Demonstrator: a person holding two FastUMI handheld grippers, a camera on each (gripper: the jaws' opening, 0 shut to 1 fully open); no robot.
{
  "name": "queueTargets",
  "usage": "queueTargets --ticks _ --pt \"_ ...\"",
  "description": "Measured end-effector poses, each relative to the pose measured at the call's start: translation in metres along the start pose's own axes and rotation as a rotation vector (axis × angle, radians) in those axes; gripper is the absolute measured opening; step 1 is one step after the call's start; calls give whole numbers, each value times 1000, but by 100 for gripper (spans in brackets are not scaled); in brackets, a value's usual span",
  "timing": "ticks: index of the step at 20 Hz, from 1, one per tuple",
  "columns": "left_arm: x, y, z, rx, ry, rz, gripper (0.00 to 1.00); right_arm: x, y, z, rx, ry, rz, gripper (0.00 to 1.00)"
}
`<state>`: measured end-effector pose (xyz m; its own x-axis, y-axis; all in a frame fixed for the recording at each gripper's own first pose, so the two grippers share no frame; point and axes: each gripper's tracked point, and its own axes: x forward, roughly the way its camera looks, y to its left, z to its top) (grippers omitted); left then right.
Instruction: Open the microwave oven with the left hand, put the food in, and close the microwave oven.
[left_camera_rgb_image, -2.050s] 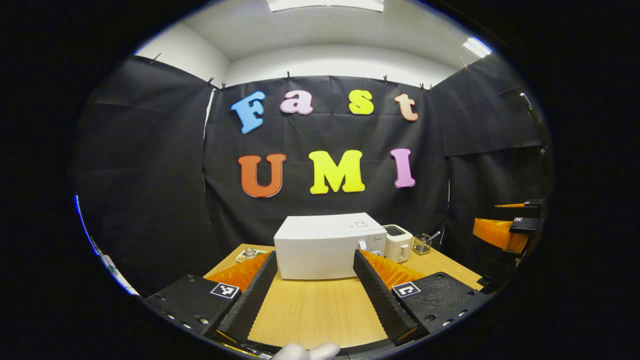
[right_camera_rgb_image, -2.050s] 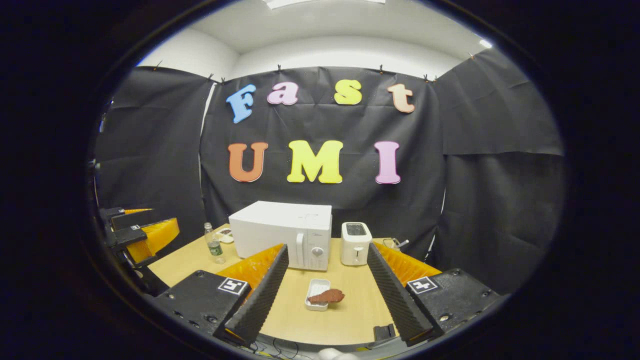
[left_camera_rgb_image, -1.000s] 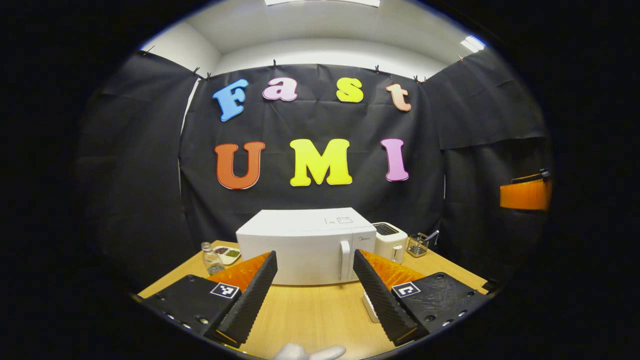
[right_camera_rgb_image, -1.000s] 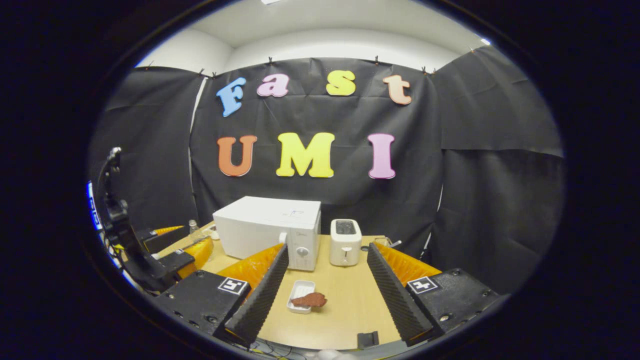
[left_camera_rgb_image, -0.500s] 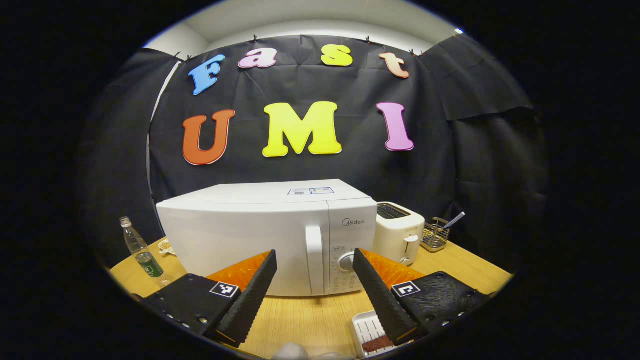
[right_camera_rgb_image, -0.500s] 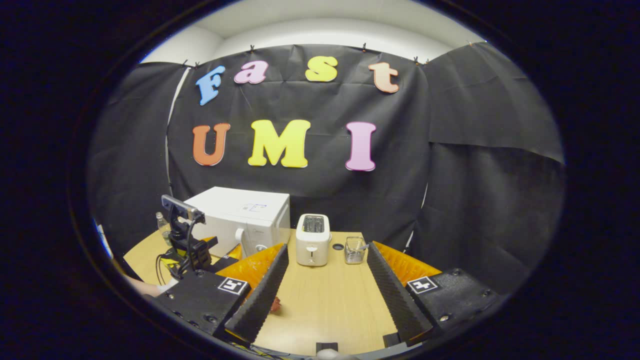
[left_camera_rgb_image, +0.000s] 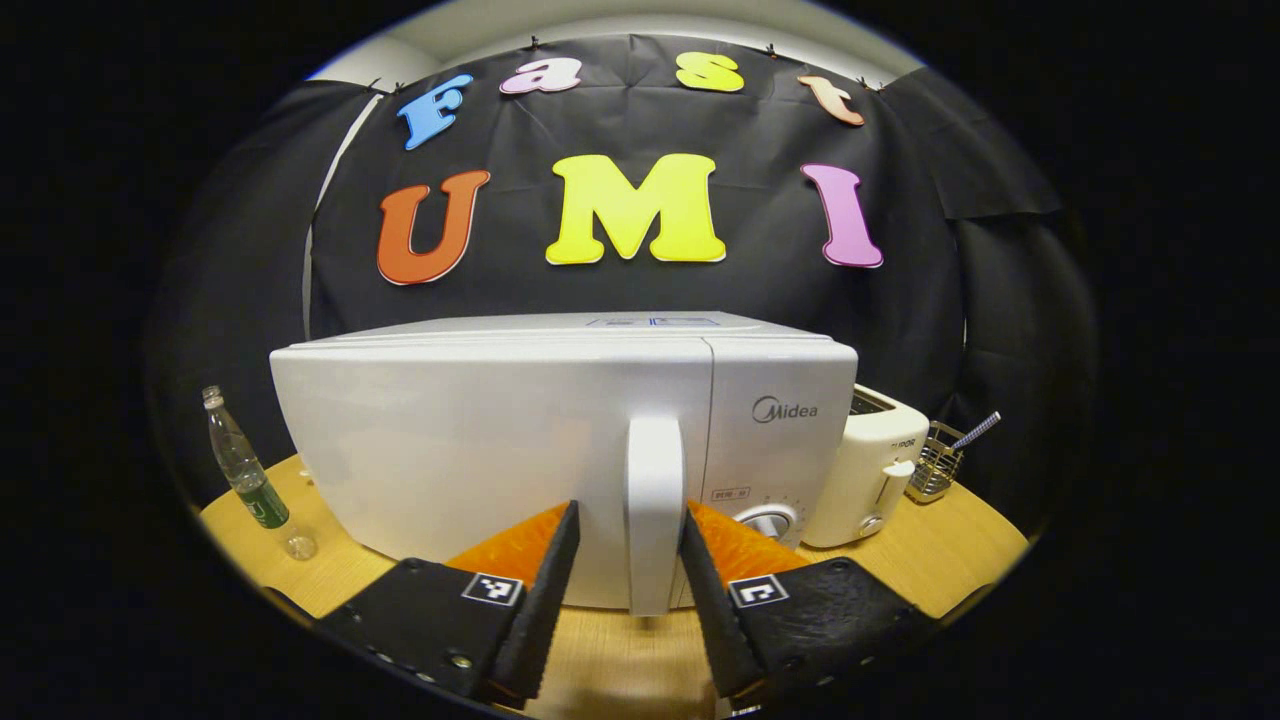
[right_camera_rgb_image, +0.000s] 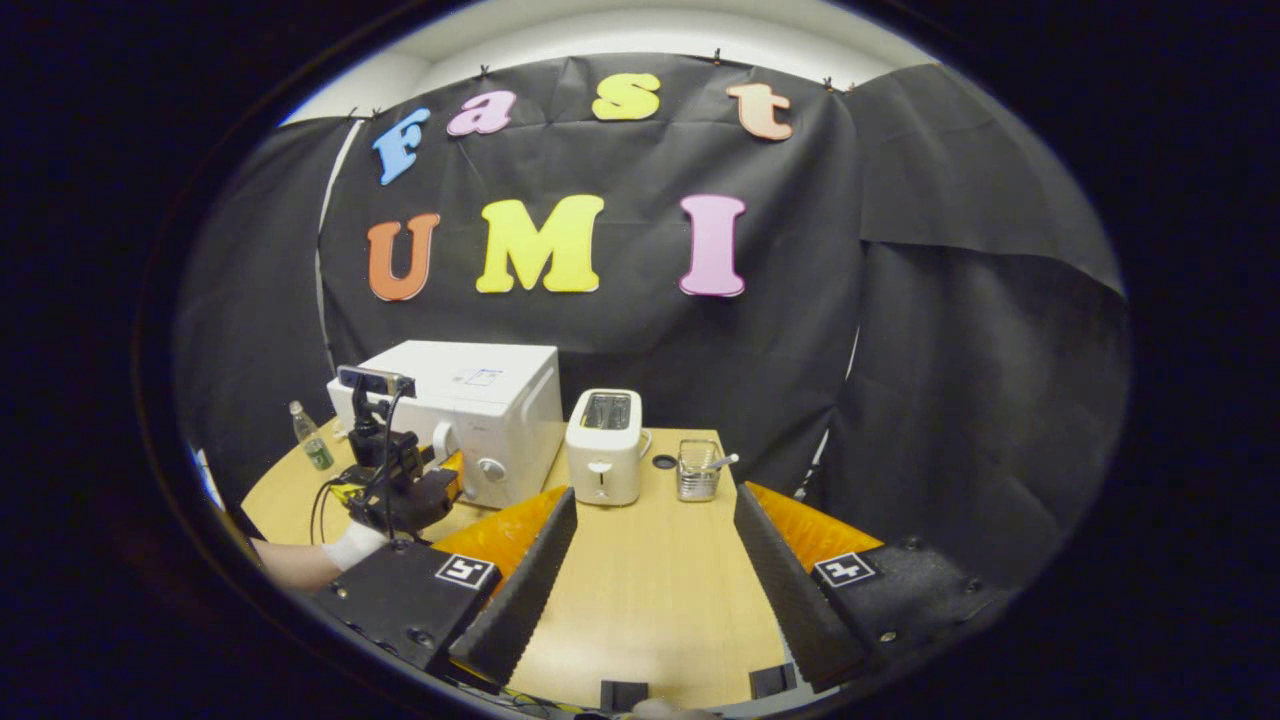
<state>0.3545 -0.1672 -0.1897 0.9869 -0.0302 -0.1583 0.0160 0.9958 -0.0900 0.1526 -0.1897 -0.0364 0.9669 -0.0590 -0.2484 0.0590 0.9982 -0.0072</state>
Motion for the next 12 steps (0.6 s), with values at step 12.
queueTargets --ticks 12 --pt "-1 -4 -2 27 19 8 15 10 13 4 -13 6 38 92"
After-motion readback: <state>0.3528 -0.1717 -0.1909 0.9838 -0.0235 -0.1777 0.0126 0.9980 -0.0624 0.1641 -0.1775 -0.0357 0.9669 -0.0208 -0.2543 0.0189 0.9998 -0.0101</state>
